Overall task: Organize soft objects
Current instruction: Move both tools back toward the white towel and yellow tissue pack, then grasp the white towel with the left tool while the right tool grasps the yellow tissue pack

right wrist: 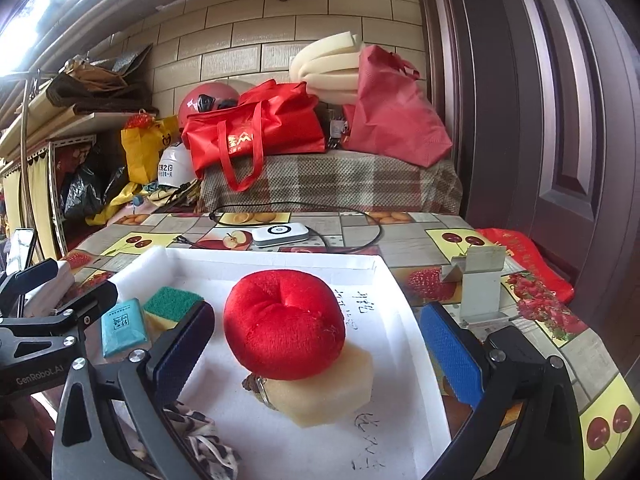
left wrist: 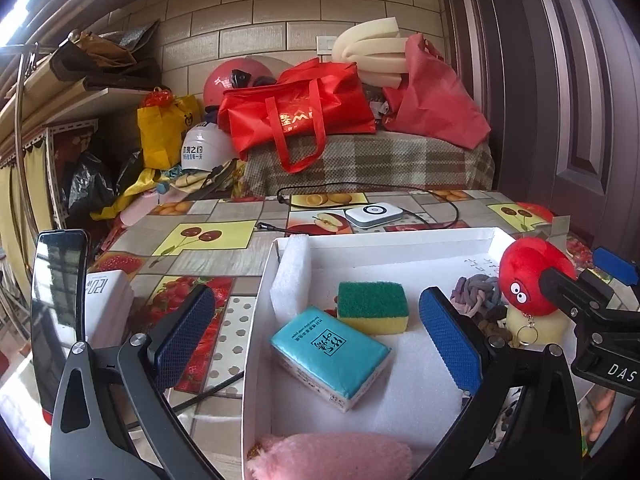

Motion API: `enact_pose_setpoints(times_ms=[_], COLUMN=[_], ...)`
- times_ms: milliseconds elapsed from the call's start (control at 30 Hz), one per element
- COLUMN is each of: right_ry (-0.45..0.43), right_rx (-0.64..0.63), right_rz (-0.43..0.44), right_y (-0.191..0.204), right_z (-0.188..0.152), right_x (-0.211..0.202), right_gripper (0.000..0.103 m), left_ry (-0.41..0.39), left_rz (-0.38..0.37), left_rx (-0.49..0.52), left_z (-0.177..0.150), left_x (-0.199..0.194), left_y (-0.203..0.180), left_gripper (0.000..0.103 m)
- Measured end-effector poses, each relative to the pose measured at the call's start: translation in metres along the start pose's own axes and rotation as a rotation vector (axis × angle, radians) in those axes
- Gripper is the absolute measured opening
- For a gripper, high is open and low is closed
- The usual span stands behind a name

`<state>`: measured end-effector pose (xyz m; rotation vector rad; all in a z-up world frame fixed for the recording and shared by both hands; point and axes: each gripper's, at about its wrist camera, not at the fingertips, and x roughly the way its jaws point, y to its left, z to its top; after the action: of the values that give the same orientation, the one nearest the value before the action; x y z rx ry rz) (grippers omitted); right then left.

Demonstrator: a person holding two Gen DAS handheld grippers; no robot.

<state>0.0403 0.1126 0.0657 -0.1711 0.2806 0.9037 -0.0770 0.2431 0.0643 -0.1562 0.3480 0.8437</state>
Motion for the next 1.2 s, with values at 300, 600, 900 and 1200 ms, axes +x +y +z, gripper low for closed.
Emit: enact_pose_setpoints(times_ms=[300,600,900,1200], right_ry=[0.010,0.022,0.079,0.266], right_rx=[0.012,0.001,0.014,-0.032], right_rz=[0.021,0.050,0.065,0.150], right_y=[-0.007,-0.013,-0.019,-0.003], right_z=[-0.010,-0.026,-0.036,-0.051], right_x=[-0.022,-0.060,-0.076,-0.065], right_gripper=[0.103,0.103,0.103,0.103], left_ry=[0.001,0.133,0.341,0.479], left_rz=[-0.085,-0.252,-0.464,-0.503], left_rx=[0.042,0.114,0.250,0.225], left_z=[-0.014,-0.038,-0.063,-0.075], left_x=[-0.034,-0.071,-0.079,-0.062], left_y=[-0.004,-0.012,-0.054,-0.051], left_gripper=[0.103,0.103,0.103,0.040])
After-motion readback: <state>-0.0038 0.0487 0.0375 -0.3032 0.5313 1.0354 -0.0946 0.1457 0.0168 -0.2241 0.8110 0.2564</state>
